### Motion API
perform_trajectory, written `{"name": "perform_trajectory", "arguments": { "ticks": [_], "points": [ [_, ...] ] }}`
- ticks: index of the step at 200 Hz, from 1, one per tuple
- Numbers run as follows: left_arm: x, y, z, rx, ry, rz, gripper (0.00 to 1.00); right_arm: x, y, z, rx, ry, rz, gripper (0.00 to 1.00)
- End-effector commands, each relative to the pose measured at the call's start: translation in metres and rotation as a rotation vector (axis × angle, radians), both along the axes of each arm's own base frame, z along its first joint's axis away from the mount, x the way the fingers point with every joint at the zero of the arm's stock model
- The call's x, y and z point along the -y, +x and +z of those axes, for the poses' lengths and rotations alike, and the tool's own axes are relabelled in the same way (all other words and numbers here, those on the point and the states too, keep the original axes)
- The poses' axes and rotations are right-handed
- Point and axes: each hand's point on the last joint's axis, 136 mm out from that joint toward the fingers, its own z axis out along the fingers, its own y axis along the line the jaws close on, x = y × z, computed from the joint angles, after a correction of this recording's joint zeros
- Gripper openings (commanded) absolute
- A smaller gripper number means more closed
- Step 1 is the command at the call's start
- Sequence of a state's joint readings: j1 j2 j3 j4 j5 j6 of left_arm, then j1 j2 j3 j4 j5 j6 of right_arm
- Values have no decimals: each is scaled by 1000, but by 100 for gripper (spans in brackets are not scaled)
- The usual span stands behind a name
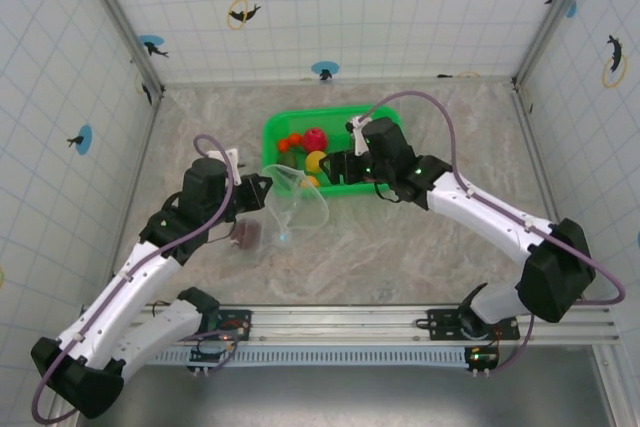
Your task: Place the food in the zip-top bag and seal the zipper
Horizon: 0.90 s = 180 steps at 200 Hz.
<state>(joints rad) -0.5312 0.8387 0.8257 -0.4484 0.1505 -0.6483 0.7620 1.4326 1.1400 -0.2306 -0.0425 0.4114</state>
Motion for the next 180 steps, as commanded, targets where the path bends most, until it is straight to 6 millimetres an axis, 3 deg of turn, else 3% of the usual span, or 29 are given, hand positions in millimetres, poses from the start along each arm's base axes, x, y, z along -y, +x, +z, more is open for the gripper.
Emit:
{"name": "perform_trajectory", "arguments": {
  "ticks": [1,23,51,80,124,155,161,180],
  "points": [
    [0,5,5,3,-17,23,0,8,10,3,23,-2,-51,92],
    [6,7,9,-17,-44,17,0,22,28,-7,2,-32,-118,91],
    [-6,9,8,-5,-25,80,0,30,59,-43,-77,-106,-152,90],
    [-33,10,6,16,69,189,0,8,85,-66,-126,-127,-111,90],
    [-62,12,23,97,136,304,0,-33,141,-89,-126,-148,-98,95],
    [-67,16,25,114,175,322,0,-59,178,-112,-152,-145,-100,100],
    [-67,17,25,113,178,320,0,-62,183,-128,-175,-158,-102,100],
    [-63,19,25,113,174,304,0,-70,193,-148,-208,-160,-102,98]
  ]
}}
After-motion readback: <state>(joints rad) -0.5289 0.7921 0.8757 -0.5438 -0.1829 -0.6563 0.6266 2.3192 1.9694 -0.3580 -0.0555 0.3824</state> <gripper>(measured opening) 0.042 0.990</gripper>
